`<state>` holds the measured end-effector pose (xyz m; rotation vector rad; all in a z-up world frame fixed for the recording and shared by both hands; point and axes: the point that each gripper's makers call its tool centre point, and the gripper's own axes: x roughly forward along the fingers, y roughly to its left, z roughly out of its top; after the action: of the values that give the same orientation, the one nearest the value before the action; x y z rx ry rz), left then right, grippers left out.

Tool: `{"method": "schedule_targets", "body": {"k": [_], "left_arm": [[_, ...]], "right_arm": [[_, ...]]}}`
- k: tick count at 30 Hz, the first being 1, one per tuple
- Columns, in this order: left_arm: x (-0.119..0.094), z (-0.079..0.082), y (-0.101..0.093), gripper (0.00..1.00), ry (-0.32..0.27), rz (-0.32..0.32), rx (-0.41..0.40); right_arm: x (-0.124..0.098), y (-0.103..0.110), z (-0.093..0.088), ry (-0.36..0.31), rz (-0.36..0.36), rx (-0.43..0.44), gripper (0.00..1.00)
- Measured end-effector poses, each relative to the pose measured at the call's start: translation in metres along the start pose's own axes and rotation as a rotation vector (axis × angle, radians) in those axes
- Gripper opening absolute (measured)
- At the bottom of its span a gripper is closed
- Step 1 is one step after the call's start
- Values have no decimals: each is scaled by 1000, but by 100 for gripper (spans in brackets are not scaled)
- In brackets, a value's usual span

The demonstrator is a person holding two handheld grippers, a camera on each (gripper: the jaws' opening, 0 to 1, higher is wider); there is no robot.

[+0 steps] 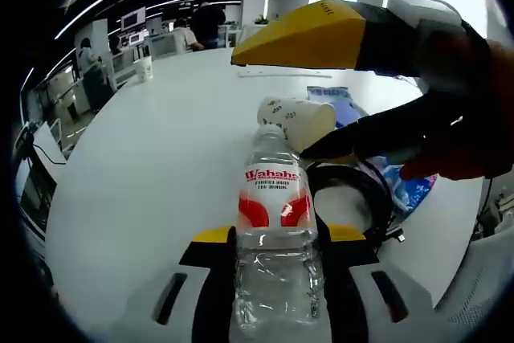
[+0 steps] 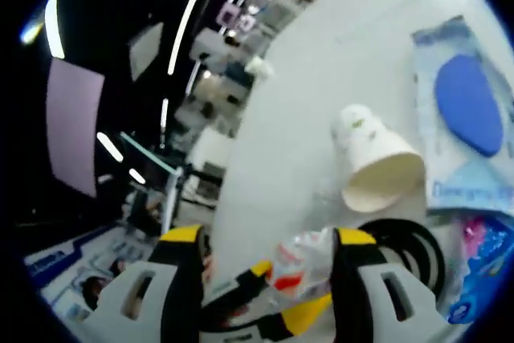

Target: Arrange the tabletop items into an orderly group along one side of the table until the central work area is clear of visible clutter.

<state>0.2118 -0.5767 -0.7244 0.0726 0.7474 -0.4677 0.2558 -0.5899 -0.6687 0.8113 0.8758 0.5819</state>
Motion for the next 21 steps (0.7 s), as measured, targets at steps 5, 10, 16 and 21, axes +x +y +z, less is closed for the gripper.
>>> {"method": "schedule_targets", "body": {"k": [5,10,16,21], "left_arm": [[-1,1,0,40,-23,0,4],[-1,1,-1,40,-39,0,13],[-3,3,-2,40,-69,-13,33],[-4,4,-1,40,-97,-20,20]], "right_arm": [[14,-11,3,20,-25,-16,62],[21,-15,2,22,-34,-1,62],[27,-20,1,23,-45,-10,61],[26,-17,-8,10,-72,-17,55]]}}
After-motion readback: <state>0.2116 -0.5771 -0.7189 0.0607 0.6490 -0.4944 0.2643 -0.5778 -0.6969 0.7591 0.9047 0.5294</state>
